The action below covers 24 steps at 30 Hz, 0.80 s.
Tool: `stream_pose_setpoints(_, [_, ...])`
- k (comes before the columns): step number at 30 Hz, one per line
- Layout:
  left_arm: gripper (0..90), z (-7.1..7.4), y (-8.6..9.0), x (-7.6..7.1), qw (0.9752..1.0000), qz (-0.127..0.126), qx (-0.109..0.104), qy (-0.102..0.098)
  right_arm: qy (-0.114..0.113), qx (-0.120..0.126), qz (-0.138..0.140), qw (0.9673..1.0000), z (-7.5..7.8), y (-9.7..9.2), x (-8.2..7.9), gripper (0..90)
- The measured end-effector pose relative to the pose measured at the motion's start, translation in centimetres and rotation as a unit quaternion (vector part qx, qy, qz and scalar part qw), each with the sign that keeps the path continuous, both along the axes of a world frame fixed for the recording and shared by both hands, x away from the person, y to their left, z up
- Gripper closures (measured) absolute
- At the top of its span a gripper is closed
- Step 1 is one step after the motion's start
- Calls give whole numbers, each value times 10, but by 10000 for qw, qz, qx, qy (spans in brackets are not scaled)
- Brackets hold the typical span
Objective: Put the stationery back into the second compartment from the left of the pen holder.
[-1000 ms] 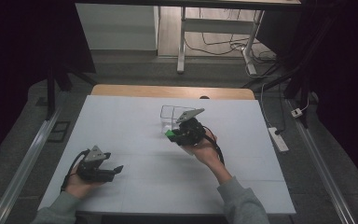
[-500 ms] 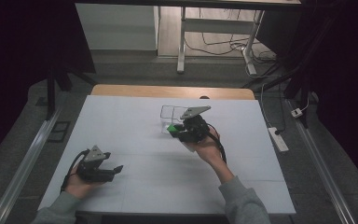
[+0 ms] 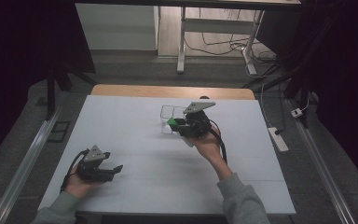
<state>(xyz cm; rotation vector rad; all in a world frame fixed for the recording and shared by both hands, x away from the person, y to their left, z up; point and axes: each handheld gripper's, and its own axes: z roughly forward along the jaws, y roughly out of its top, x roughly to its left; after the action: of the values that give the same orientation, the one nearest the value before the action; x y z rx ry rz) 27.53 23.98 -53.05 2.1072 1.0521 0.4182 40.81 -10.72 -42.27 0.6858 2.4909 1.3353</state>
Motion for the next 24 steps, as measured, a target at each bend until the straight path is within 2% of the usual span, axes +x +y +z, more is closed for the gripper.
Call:
stream_pose_setpoints(1, [246,0,0,0,10000,4,-5,-4,2,115,-45,9999,2,0,2,666])
stream_pose_setpoints(6, [245,0,0,0,10000,5,-15,0,-25,177,-112,9998,6,1,5,665])
stream_pose_setpoints(14, [245,0,0,0,10000,9,-16,-3,-169,304,-264,9990,20,3,15,665])
stream_pose_setpoints(17, [245,0,0,0,10000,6,-35,-8,-225,442,-337,9982,26,5,21,665])
stream_pose_setpoints(24, [245,1,1,0,10000,-2,-41,-26,-272,558,-488,9969,29,7,33,665])
